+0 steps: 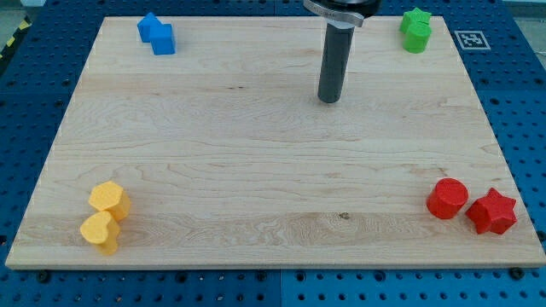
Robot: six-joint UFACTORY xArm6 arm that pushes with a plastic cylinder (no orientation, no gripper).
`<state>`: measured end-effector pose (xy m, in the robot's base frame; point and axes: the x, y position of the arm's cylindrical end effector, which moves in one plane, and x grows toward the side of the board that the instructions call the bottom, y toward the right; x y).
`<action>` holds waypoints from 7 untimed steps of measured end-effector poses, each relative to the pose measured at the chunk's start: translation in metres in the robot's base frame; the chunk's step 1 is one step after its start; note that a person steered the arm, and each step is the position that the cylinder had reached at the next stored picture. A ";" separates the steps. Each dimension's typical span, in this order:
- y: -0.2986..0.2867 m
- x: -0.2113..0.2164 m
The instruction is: Move your arm towards the blue blocks
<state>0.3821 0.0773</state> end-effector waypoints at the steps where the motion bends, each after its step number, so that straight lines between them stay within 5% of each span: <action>1: 0.000 0.000; 5: -0.033 0.009; 7: -0.112 -0.079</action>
<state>0.3031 -0.0349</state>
